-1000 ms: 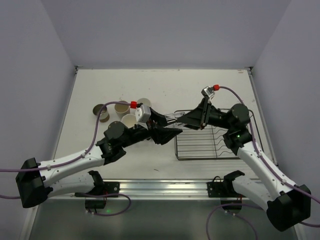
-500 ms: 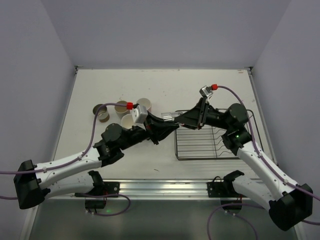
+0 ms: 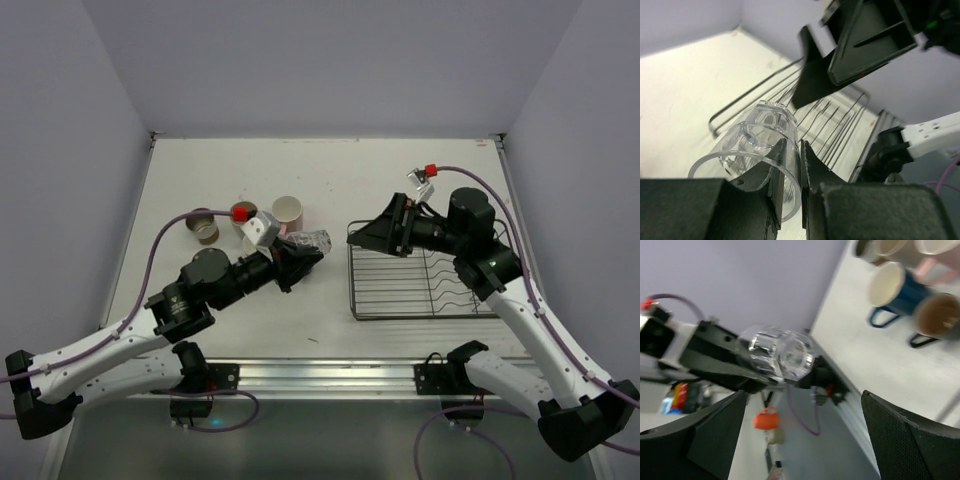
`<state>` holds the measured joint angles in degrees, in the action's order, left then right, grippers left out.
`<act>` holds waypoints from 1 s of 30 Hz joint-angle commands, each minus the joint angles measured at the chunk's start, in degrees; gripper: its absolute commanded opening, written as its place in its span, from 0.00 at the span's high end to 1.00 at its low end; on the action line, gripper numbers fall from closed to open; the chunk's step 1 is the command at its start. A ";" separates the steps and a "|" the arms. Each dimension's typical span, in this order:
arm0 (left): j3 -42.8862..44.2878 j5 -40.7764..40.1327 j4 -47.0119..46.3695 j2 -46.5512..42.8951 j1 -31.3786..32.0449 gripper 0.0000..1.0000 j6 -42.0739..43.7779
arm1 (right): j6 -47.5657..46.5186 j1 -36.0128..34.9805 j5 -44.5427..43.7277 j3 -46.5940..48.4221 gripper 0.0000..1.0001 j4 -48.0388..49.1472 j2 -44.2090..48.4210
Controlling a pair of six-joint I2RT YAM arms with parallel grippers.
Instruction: Unload the cups from the dish rack
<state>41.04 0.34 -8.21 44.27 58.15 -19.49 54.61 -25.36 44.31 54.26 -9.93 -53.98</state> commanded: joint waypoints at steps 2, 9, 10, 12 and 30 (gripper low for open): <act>8.08 -13.67 24.87 4.67 -0.14 1.00 -2.90 | -13.63 0.32 -19.41 5.32 0.01 -22.21 0.28; 11.61 -25.82 43.44 12.76 -0.14 1.00 -14.16 | -18.13 0.32 -44.48 9.72 0.01 -39.27 -0.34; 10.13 -25.83 44.50 13.12 -0.23 1.00 -15.13 | -18.40 0.32 -46.75 9.99 0.01 -39.98 -0.08; 7.58 -24.87 43.98 13.65 -0.14 1.00 -17.33 | -19.19 0.32 -47.83 9.99 0.01 -40.77 0.80; -2.72 -18.00 34.84 24.98 -6.29 1.00 -17.34 | -20.07 0.32 -45.63 6.21 0.01 -40.34 5.55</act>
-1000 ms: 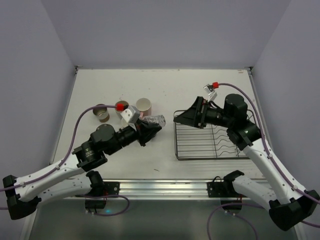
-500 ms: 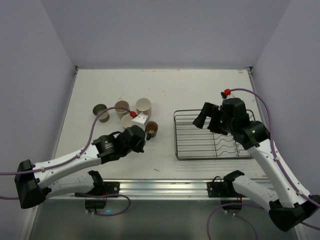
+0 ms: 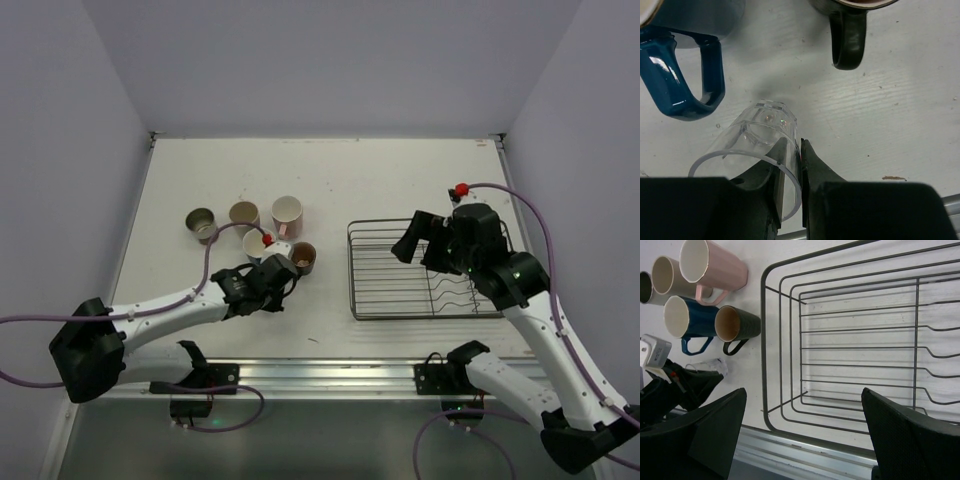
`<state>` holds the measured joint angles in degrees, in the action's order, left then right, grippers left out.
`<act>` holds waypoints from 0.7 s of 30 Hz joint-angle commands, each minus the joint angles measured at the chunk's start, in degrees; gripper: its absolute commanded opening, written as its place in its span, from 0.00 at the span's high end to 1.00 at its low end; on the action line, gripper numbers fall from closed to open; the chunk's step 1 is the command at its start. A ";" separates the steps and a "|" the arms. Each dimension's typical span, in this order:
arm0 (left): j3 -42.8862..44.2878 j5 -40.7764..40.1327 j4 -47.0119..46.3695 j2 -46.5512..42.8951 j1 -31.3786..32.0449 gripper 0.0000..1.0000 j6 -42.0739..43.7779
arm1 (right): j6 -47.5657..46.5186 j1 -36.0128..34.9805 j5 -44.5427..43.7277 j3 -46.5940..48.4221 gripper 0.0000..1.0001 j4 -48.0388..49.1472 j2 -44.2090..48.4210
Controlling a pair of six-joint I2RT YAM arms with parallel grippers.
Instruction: Unload the cups from the dish rack
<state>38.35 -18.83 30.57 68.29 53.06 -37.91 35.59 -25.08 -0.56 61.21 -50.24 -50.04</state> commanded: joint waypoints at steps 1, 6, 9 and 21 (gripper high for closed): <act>0.06 1.51 -4.20 1.40 -1.72 1.00 1.95 | -1.23 -0.06 -0.76 -0.92 0.01 -0.04 1.87; 2.17 3.97 -5.25 5.79 -3.22 1.00 3.63 | -1.23 0.03 -0.15 -2.23 0.01 1.02 1.79; 2.87 4.24 -5.69 6.94 -3.66 1.00 4.07 | -1.23 0.03 0.29 -2.94 0.01 1.72 1.35; 2.61 1.08 -5.08 6.33 -3.93 0.37 3.37 | -1.40 0.03 2.31 -5.40 0.01 4.27 0.30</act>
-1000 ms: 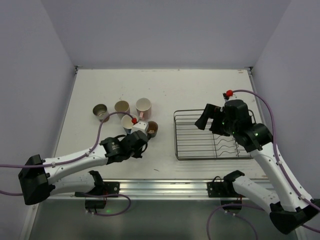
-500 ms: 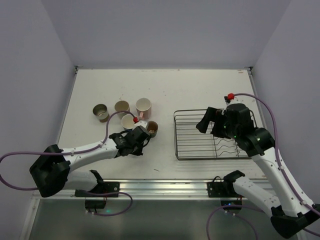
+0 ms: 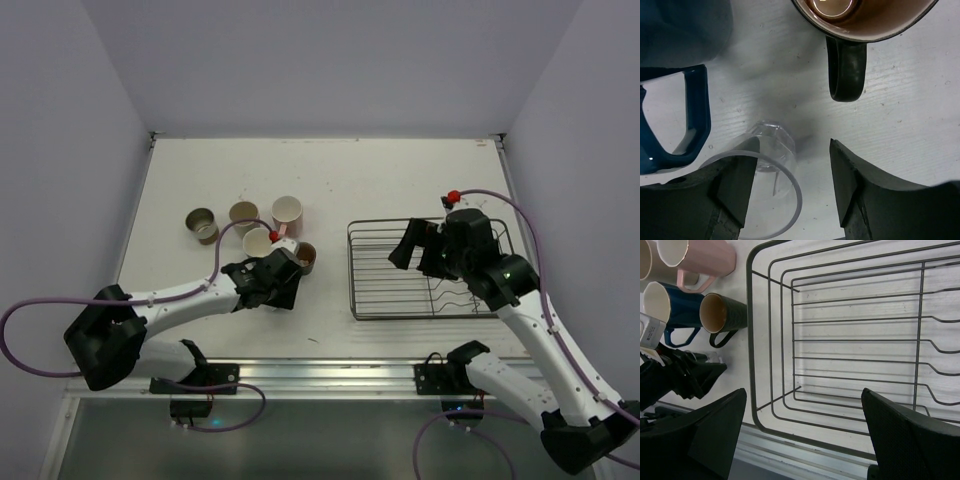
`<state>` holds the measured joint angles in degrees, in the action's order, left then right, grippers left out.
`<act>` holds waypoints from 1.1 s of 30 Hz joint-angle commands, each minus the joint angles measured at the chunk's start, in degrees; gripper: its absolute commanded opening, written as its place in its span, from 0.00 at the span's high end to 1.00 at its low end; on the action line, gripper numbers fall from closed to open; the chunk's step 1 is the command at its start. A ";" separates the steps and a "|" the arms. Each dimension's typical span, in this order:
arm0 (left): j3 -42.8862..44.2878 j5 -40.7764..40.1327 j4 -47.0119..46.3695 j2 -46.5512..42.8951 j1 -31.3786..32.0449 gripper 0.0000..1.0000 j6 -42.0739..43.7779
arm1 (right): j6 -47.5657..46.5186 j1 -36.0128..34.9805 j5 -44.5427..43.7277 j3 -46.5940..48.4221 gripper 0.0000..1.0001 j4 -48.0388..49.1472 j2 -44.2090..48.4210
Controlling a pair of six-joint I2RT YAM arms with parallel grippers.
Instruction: Unload the cups from the dish rack
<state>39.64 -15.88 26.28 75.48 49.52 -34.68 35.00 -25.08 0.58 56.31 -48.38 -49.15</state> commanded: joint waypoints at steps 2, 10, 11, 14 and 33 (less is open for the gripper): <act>1.58 -3.10 -0.10 -1.56 -0.39 0.34 -0.04 | -0.81 -0.06 1.44 -0.68 0.01 2.68 -0.69; 3.07 -6.00 2.54 -6.04 -0.39 0.00 -0.57 | -0.38 0.03 0.39 -2.43 0.01 2.94 -1.04; 3.25 -5.83 2.89 -7.18 -0.39 0.00 -0.57 | -0.29 0.03 0.47 -3.05 0.01 3.11 -1.04; 4.66 -5.04 3.68 -9.65 -0.39 0.00 -0.39 | -0.11 0.03 1.09 -4.71 0.01 4.17 -0.52; -2.62 2.78 -5.00 -51.90 0.05 0.00 -2.24 | 2.35 -0.06 10.74 -15.79 0.01 12.94 4.67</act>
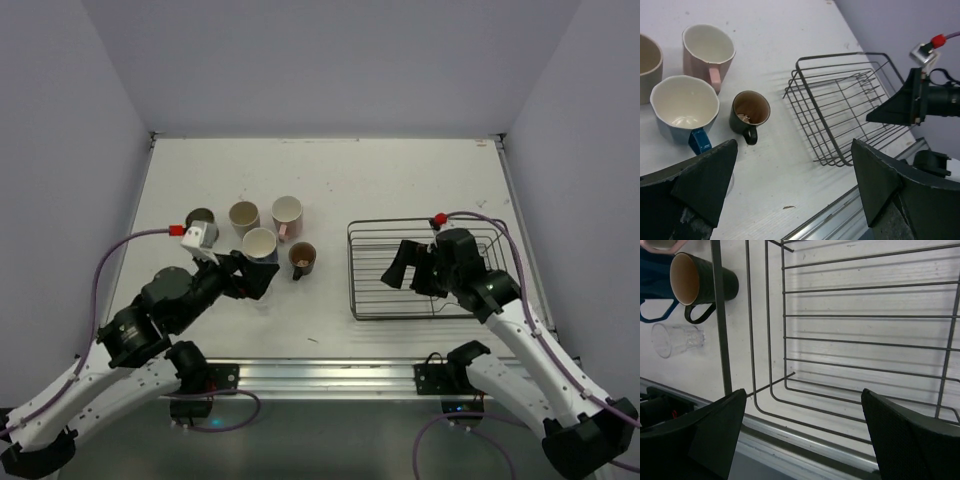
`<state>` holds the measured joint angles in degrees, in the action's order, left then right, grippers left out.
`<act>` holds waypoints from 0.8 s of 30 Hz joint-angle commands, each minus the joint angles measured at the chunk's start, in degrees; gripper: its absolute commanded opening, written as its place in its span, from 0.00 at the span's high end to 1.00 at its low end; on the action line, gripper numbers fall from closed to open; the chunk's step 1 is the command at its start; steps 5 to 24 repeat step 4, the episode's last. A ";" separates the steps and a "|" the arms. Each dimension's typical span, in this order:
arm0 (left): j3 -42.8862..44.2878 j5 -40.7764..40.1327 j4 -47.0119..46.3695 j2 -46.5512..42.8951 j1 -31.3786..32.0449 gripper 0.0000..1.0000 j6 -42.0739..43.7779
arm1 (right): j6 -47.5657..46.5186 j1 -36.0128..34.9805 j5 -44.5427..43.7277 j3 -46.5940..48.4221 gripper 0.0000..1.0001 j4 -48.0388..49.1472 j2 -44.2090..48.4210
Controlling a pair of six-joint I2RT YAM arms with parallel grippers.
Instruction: Unload the cups from the dish rack
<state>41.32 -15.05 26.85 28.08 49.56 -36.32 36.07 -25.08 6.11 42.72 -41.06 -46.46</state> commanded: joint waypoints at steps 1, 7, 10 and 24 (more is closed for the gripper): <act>-5.01 3.00 -7.50 -5.39 0.01 0.00 -0.60 | 1.19 -0.14 6.27 -4.38 0.01 6.77 3.46; -7.04 5.45 -10.05 -6.45 0.01 0.00 -0.95 | 1.10 -0.32 8.83 -7.20 0.01 10.37 6.54; -7.04 5.45 -10.05 -6.45 0.01 0.00 -0.95 | 1.10 -0.32 8.83 -7.20 0.01 10.37 6.54; -7.04 5.45 -10.05 -6.45 0.01 0.00 -0.95 | 1.10 -0.32 8.83 -7.20 0.01 10.37 6.54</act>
